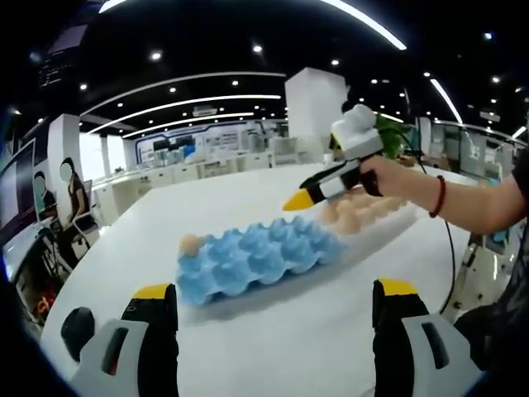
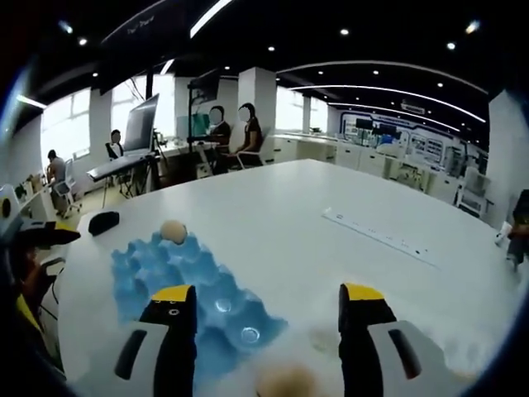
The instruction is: Place the egg into an empty slot of the egg tray after lifting it from the table, then release the egg inside the slot.
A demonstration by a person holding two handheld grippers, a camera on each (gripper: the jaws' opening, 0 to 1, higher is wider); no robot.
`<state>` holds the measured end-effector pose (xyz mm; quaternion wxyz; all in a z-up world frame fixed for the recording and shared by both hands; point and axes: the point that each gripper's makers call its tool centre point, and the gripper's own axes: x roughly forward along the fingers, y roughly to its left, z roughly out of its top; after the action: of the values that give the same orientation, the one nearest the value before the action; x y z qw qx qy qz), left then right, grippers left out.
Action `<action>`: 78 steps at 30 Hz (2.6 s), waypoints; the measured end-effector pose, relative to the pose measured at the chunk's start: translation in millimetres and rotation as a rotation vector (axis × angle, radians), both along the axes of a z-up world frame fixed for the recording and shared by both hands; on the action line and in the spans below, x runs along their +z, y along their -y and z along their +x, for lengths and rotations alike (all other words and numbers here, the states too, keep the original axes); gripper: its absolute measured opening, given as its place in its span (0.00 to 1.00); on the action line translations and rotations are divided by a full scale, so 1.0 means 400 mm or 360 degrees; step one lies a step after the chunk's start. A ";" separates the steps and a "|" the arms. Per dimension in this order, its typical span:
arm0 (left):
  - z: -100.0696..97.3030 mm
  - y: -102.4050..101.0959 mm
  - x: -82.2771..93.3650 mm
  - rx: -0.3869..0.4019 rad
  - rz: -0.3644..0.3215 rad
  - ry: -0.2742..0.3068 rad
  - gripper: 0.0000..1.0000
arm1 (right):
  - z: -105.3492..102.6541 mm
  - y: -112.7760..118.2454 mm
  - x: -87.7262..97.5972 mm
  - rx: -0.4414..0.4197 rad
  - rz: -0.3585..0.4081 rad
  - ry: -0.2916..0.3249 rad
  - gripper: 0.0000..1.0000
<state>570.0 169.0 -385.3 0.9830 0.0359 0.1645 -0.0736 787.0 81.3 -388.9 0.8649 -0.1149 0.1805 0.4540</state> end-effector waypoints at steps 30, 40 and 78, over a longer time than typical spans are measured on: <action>-0.003 -0.003 0.006 0.0003 -0.0006 0.0011 1.00 | 0.029 0.137 -0.001 -0.0159 0.0011 -0.0024 0.65; -0.007 -0.009 0.010 0.0008 -0.0002 0.0016 1.00 | 0.052 0.190 -0.008 -0.0264 0.0006 -0.0038 0.59; -0.007 -0.003 0.026 -0.0020 -0.0065 0.0079 0.98 | 0.106 0.250 -0.079 -0.0733 -0.0173 -0.0224 0.29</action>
<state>567.1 170.0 -374.8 0.9868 0.0188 0.1383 -0.0822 829.4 -18.9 -420.5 0.9235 -0.0850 0.2858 0.2415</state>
